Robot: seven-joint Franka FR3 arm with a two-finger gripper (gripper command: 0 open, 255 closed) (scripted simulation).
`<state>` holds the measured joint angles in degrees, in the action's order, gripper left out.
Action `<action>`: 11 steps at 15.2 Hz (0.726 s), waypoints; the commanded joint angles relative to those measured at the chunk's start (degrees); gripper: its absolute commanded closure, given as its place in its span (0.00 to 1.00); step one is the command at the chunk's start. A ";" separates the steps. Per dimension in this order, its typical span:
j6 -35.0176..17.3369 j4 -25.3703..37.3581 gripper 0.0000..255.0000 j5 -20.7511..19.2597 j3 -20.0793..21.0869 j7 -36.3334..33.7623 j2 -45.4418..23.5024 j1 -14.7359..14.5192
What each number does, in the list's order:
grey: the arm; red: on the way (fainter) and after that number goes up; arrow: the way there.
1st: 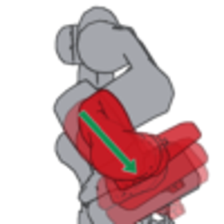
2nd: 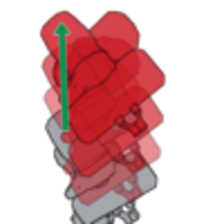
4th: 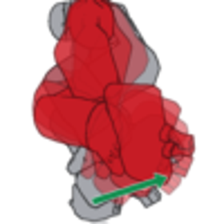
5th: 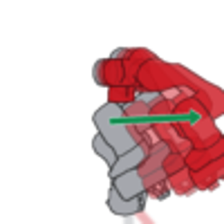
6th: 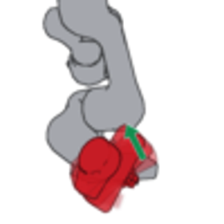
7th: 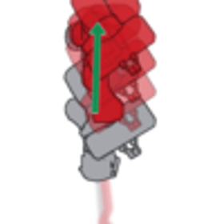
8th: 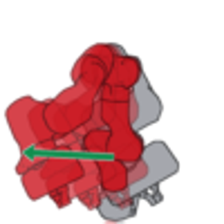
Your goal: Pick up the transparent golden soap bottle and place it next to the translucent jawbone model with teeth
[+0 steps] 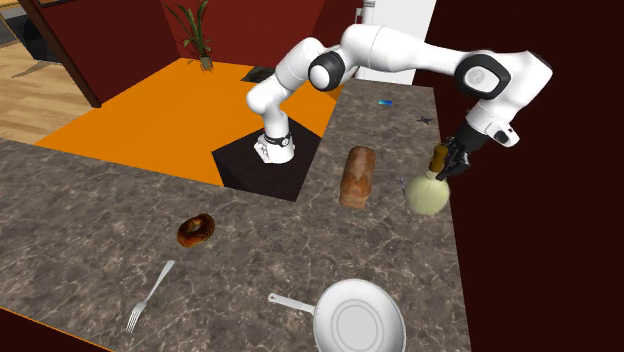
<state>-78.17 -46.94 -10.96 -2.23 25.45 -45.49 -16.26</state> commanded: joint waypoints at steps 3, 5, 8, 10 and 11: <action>-4.07 -5.38 1.00 0.00 0.14 -0.82 1.30 0.06; -5.80 -7.48 1.00 0.00 0.19 -1.15 1.64 0.10; -8.23 -10.21 1.00 -0.01 0.25 -1.62 1.89 0.15; -9.76 -11.79 1.00 -0.02 0.28 -1.91 1.93 0.18; -10.49 -12.52 1.00 -0.03 0.30 -2.05 1.91 0.20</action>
<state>-88.03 -59.10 -10.99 -1.93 23.47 -43.38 -16.11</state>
